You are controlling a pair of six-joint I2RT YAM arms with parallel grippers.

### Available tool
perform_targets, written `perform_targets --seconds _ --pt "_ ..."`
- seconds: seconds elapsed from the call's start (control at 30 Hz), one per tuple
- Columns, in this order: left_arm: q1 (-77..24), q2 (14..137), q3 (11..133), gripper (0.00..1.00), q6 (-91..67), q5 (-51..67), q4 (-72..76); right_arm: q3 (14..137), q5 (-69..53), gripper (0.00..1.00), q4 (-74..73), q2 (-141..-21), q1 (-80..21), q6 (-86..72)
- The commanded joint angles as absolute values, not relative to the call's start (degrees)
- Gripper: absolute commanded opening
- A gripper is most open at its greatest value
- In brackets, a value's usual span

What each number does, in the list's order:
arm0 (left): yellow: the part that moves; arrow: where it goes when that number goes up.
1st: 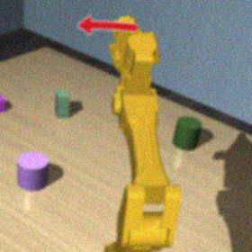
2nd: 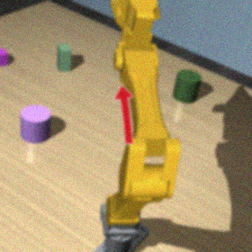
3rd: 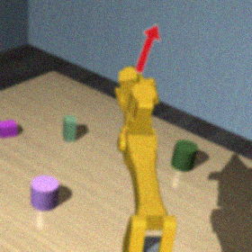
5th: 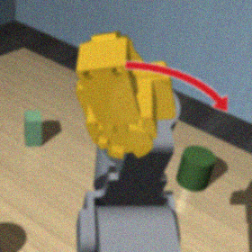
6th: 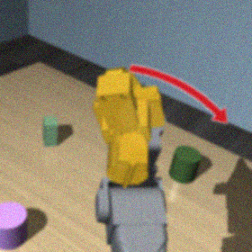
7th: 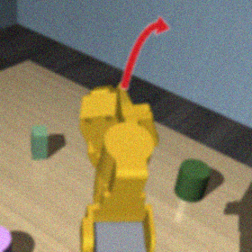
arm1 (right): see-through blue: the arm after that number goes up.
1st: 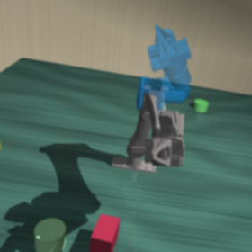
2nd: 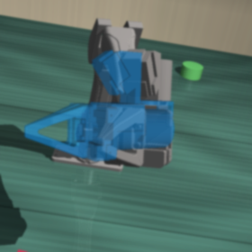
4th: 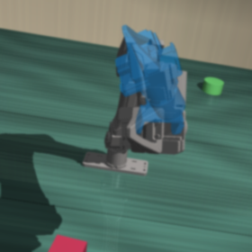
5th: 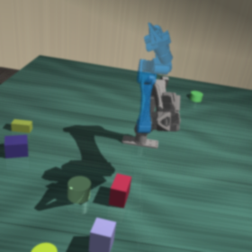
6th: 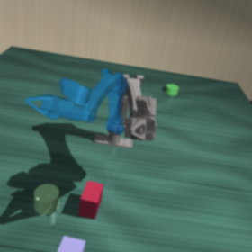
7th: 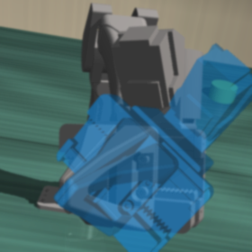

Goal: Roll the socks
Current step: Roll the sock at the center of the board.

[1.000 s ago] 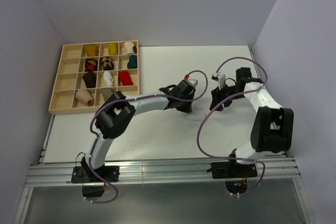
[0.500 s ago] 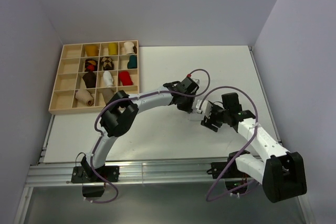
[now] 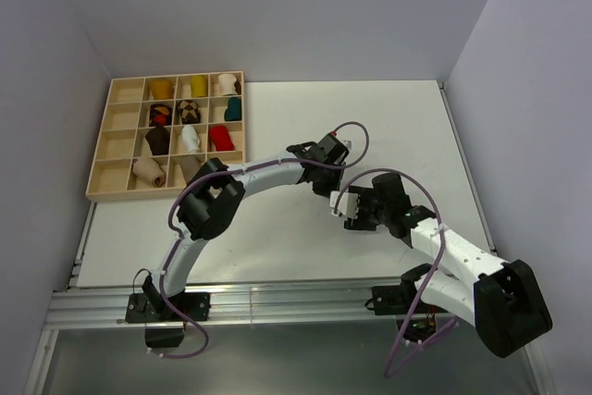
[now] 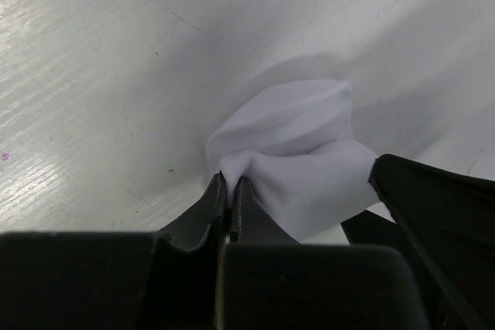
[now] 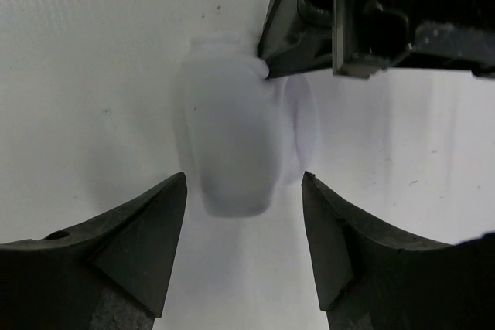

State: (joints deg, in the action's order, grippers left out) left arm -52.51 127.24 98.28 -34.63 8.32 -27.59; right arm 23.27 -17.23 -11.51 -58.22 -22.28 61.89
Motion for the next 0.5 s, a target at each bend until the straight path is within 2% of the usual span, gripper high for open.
perform_targets --seconds 0.0,0.23,0.33,0.47 --pt "-52.7 130.2 98.0 0.0 -34.7 10.5 -31.2 22.5 -13.4 0.68 -6.0 -59.3 -24.3 63.5" --pt "-52.0 130.4 97.9 0.0 -34.6 12.9 -30.7 22.1 -10.0 0.59 -3.7 -63.7 -27.1 64.4" --pt "-51.8 130.5 97.8 0.0 -34.5 13.5 -30.7 23.0 -9.6 0.52 -4.3 -65.6 -27.2 64.0" --pt "-51.2 129.5 96.0 0.0 -35.3 14.7 -28.8 26.1 -11.4 0.26 -8.3 -67.8 -27.2 61.3"
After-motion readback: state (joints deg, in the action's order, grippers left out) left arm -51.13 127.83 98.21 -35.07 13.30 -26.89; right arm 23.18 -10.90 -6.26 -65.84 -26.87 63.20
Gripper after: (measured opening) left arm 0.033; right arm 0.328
